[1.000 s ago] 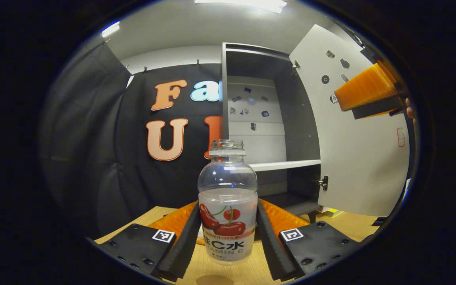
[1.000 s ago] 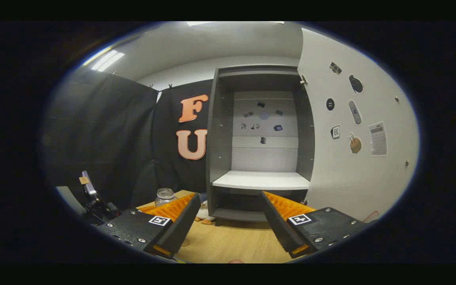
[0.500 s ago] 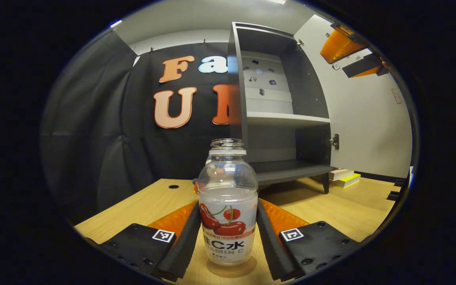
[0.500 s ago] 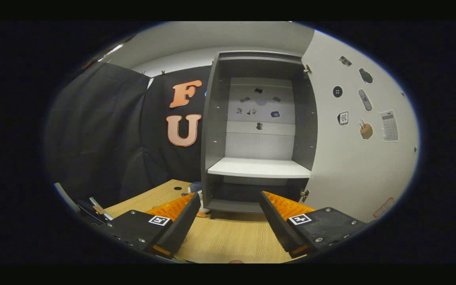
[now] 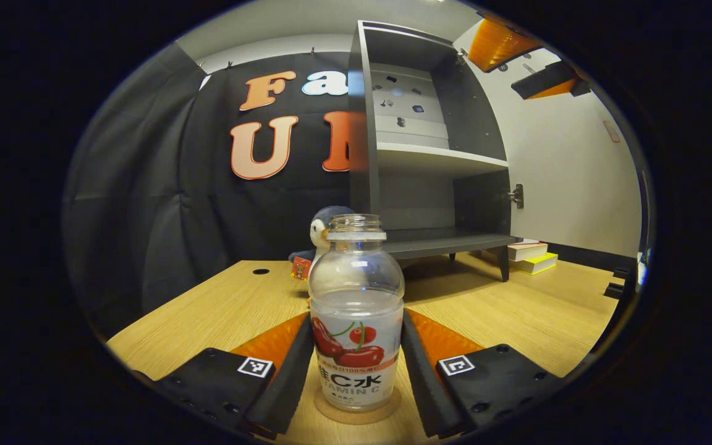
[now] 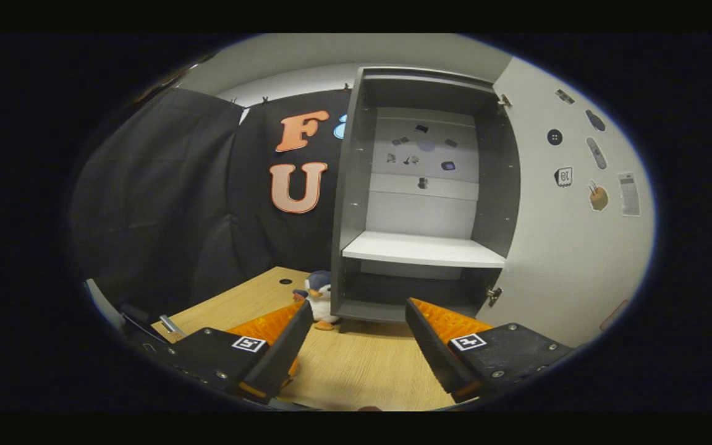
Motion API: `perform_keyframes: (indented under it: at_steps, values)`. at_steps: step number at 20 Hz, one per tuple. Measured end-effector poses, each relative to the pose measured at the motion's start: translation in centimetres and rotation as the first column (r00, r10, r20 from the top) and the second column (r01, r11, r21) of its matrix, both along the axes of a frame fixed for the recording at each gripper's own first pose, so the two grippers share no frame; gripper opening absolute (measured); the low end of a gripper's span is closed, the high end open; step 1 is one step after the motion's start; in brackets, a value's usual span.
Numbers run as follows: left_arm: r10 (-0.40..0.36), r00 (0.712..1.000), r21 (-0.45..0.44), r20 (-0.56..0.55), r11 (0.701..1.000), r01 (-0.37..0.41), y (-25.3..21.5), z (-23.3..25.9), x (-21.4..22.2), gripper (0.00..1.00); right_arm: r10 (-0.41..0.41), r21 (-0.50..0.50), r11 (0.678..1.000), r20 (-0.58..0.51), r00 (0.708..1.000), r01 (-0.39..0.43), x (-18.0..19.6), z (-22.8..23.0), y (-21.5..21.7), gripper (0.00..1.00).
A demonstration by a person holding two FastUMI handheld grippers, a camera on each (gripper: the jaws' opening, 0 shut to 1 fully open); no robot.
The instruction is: Open the cabinet door with the right hand, grasp the bottle in the cabinet with the left hand and place it on the coaster, then close the cabinet door with the right hand.
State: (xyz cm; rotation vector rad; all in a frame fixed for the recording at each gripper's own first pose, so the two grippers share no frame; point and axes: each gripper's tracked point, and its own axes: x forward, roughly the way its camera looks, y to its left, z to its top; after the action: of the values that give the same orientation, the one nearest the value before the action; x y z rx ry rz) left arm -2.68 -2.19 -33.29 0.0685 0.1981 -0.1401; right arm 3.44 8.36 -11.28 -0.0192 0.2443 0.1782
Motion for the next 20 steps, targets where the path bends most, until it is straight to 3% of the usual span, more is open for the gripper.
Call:
perform_keyframes:
  at_steps: [9, 15, 20]
  values:
    - [0.036, 0.997, -0.011, -0.072, 0.999, -0.037, 0.7, -0.8, -0.4, 0.86, -0.016, 0.038, 0.999, -0.009, 1.0, 0.016, -0.3, 0.2, -0.4, 0.93]
    - [0.046, 0.998, 0.003, -0.047, 0.999, -0.046, 1.4, 1.2, 0.6, 0.96, -0.026, 0.055, 0.998, -0.005, 1.0, 0.027, -1.3, 0.6, -1.6, 0.93]
    - [0.034, 0.999, 0.021, 0.003, 0.999, -0.034, 0.8, 4.0, 1.7, 0.95, -0.036, 0.089, 0.995, 0.01, 0.999, 0.035, -1.8, 1.5, -2.7, 0.93]
